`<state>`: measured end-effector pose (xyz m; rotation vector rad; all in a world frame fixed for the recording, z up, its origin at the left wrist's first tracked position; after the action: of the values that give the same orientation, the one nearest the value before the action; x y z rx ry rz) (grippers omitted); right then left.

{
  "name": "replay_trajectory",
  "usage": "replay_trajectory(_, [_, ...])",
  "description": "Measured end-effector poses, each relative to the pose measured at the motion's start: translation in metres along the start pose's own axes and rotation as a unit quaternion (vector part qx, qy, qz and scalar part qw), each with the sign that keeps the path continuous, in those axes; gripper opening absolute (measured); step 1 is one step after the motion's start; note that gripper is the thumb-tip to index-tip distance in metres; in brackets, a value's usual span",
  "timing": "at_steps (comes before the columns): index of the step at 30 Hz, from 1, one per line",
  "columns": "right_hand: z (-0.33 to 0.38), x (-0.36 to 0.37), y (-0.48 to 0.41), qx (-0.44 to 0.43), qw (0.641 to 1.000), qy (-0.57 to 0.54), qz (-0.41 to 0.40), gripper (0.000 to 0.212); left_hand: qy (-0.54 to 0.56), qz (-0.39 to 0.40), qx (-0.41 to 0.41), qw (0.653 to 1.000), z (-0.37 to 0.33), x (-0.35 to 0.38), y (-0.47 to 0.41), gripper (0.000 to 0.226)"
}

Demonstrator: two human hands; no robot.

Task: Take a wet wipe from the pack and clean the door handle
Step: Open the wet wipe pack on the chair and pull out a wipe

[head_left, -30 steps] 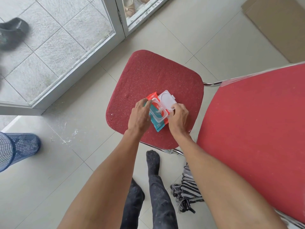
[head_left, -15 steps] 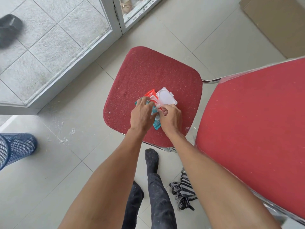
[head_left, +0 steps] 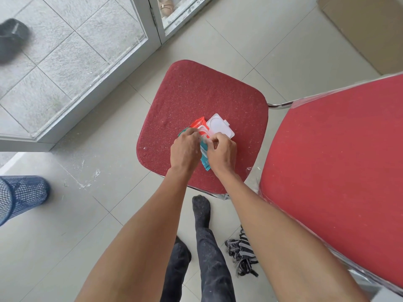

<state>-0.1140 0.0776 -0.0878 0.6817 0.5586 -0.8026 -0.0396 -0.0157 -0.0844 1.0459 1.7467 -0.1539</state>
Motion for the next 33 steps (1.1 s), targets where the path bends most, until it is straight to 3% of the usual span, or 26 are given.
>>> replay_trajectory(5, [-0.003,-0.005,0.004,0.016,0.999,-0.017,-0.034,0.007,0.005,0.004,0.002,1.0,-0.004,0.001,0.006,0.018])
replay_trajectory(13, [-0.006,-0.01,0.015,0.006,0.991,-0.115,-0.063,0.011,0.034,-0.001,-0.013,0.999,-0.006,0.0,0.001,0.019])
replay_trajectory(17, [-0.007,-0.002,0.008,0.007,0.998,-0.06,-0.024,0.03,0.045,-0.011,-0.015,0.999,-0.005,0.002,0.002,0.017])
replay_trajectory(21, [-0.004,0.001,0.003,-0.008,0.999,-0.034,-0.014,0.007,0.041,0.0,-0.012,0.999,-0.003,0.005,0.002,0.023])
replay_trajectory(26, [0.0,-0.007,0.012,-0.033,0.998,-0.041,-0.046,0.006,0.026,0.025,-0.011,0.999,-0.005,0.008,0.003,0.04])
replay_trajectory(33, [0.005,-0.026,0.017,-0.078,0.988,-0.067,-0.117,0.006,0.013,0.019,-0.04,0.999,-0.012,0.01,0.005,0.043])
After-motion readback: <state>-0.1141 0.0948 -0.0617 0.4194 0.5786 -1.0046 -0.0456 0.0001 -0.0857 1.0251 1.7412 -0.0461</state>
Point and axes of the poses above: each hand's wrist, its own y-axis away from the middle knuckle, its own x-axis out of the palm, z = x × y, the point moved 5 cm from there along -y, towards the middle knuckle, and after that the axes turned 4 degrees about z, right-handed, at the moved point
